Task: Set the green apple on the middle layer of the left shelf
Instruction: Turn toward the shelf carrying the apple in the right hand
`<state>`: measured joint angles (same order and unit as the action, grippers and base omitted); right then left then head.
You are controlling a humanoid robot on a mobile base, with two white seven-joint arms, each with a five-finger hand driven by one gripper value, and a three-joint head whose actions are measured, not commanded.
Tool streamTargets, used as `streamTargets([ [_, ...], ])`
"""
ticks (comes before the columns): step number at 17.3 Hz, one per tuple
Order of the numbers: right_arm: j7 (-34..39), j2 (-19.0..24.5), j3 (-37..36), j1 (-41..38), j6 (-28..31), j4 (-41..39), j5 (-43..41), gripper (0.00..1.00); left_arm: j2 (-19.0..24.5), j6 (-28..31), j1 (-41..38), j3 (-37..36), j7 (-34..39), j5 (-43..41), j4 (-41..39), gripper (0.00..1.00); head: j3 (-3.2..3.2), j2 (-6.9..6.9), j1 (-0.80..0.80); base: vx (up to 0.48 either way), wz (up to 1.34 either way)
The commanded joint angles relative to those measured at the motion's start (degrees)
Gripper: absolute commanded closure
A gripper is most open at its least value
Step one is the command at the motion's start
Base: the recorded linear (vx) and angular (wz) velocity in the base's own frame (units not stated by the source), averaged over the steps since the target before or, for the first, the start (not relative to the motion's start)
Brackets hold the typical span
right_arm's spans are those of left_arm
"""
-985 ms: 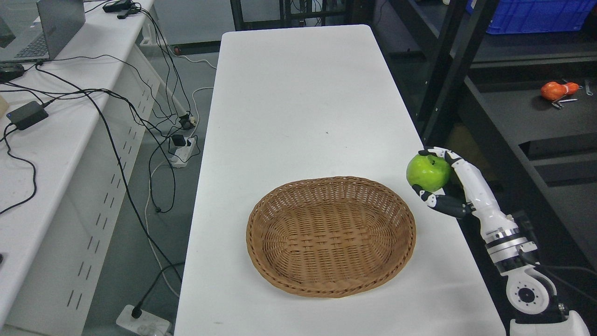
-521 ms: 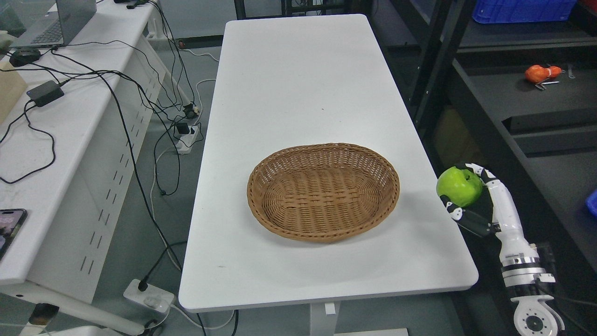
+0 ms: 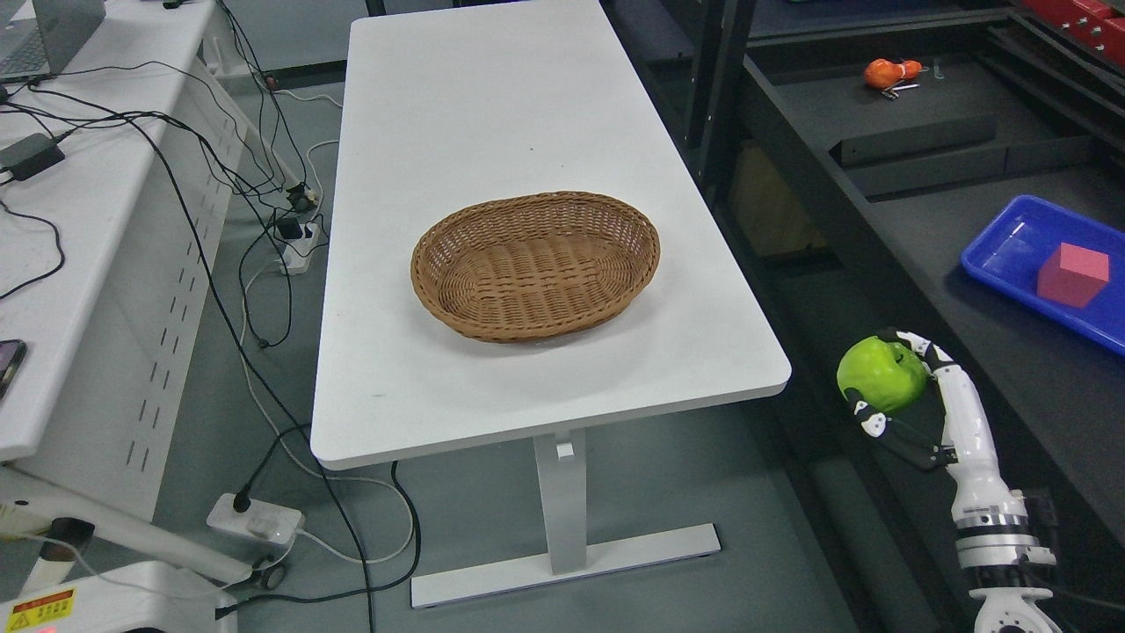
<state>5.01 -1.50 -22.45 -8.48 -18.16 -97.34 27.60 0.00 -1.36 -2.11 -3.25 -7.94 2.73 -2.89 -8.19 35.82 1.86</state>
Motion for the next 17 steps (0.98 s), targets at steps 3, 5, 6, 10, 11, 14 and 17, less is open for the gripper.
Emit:
streamTargets([
  [3,-0.1,0.5,5.1,-4.7,-2.1,-0.6,-1.8,1.00,1.0,0.0,0.0,0.0,-0.1,0.0,0.0,0.00,0.00,0.00,0.00,-0.394,0.10],
  [5,-0.1,0.5,5.5,-4.6,-2.1,-0.6,-1.8,1.00,1.0,0.0,0.0,0.0,-0.1,0.0,0.0,0.00,0.00,0.00,0.00,-0.402,0.11],
  [6,-0.1,0.5,5.6,-4.6,-2.1,-0.6,-1.8,1.00,1.0,0.0,0.0,0.0,-0.1,0.0,0.0,0.00,0.00,0.00,0.00,-0.450,0.09],
  [10,-0.1,0.5,5.5,-4.4,-2.1,-0.6,-1.8,1.00,1.0,0.0,0.0,0.0,0.0,0.0,0.0,0.00,0.00,0.00,0.00,-0.414,0.03],
  [11,-0.1,0.5,5.3,-4.4,-2.1,-0.6,-1.8,1.00,1.0,0.0,0.0,0.0,-0.1,0.0,0.0,0.00,0.00,0.00,0.00,-0.414,-0.24],
  [14,-0.1,0.5,5.2,-4.4,-2.1,-0.6,-1.8,1.00,1.0,0.0,0.0,0.0,-0.1,0.0,0.0,0.00,0.00,0.00,0.00,-0.373,-0.38],
  [17,-0.1,0.5,5.2,-4.4,-2.1,-0.6,-1.8,1.00,1.0,0.0,0.0,0.0,-0.1,0.0,0.1,0.00,0.00,0.00,0.00,-0.284,-0.56],
])
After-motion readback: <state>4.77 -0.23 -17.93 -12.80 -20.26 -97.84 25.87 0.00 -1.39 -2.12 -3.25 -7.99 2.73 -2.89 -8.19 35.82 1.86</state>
